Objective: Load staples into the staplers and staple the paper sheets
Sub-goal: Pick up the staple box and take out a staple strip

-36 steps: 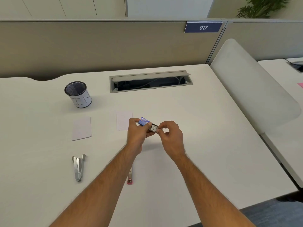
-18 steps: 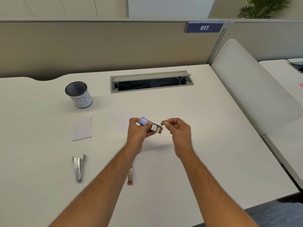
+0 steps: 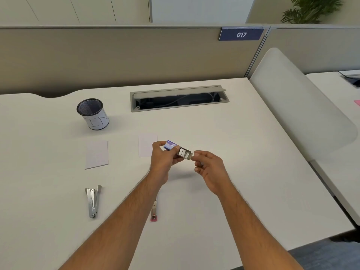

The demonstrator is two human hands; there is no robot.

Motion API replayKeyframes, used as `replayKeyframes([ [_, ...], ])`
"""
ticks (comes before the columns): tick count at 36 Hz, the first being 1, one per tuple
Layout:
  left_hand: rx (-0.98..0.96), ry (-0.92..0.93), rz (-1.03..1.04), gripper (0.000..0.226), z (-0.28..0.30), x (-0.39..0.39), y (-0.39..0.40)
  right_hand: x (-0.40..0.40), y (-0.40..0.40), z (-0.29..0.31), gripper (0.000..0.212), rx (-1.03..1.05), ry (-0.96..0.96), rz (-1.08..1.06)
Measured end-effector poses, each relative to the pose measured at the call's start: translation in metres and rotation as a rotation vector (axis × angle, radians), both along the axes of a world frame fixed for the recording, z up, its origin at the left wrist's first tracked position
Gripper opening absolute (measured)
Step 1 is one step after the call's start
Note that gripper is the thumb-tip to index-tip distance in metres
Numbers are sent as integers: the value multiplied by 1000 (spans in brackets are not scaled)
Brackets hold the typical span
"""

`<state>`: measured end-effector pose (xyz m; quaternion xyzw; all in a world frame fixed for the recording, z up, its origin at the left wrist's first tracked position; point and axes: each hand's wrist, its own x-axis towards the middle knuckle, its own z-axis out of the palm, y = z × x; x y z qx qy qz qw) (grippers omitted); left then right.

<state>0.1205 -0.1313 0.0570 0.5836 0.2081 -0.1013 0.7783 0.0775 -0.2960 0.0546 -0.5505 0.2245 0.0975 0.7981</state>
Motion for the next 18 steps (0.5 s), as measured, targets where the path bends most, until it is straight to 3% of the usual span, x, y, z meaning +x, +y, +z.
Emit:
replayKeyframes([
  [3,22,1,5,44,1,0,-1,-3,2,-5,20,-52,-25,44],
  [18,32,-47,-23,28,2,-7,-8,2,7,1,11,-170,-47,-28],
])
